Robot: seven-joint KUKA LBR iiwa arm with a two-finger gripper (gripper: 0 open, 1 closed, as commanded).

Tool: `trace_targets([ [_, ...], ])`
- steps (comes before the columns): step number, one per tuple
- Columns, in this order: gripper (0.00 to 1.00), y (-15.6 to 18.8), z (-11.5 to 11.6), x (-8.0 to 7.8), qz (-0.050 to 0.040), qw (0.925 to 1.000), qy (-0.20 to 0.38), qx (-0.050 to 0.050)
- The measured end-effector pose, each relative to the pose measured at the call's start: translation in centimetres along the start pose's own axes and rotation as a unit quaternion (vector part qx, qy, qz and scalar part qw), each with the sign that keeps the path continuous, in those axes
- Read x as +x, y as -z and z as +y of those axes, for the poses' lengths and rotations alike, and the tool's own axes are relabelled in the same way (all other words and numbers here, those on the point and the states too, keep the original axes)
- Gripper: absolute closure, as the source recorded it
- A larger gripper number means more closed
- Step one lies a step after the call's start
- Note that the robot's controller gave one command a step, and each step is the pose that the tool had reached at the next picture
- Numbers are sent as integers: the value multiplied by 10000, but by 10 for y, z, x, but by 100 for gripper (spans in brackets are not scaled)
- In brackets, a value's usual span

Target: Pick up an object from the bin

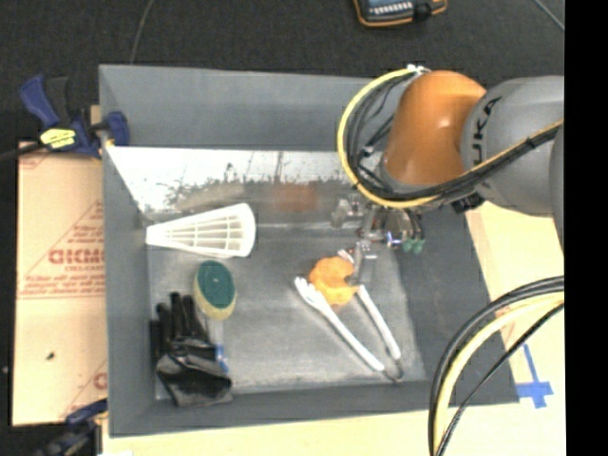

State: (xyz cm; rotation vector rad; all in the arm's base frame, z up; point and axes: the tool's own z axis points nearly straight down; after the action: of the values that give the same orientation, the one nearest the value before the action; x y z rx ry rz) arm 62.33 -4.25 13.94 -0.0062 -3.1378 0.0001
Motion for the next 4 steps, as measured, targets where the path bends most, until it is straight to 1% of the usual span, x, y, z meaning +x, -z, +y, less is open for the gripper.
trace_targets([
  [1,0,5,0,-2,-42,10000,5,4],
  [2,0,-67,-2,1,-4,9720,2351,8],
  [3,0,-18,9,-1,-69,9677,2521,24],
  [4,0,-40,25,28,-21,9260,3775,14],
])
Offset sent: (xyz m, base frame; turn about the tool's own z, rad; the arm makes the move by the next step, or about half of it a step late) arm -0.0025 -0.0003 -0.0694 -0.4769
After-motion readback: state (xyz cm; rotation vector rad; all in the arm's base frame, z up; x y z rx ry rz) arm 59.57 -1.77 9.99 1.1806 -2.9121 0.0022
